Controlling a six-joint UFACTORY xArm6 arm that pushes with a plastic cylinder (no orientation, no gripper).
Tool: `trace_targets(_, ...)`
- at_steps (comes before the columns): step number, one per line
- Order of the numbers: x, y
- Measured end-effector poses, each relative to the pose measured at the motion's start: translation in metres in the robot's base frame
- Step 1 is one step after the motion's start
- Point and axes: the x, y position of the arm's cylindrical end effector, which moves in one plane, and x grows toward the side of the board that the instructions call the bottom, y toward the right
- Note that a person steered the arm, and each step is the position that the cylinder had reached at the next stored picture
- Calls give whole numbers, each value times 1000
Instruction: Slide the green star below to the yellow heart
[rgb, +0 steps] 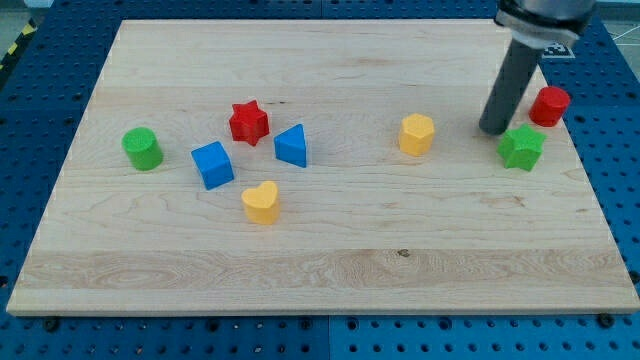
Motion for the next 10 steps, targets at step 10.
trace_targets(10, -7, 77)
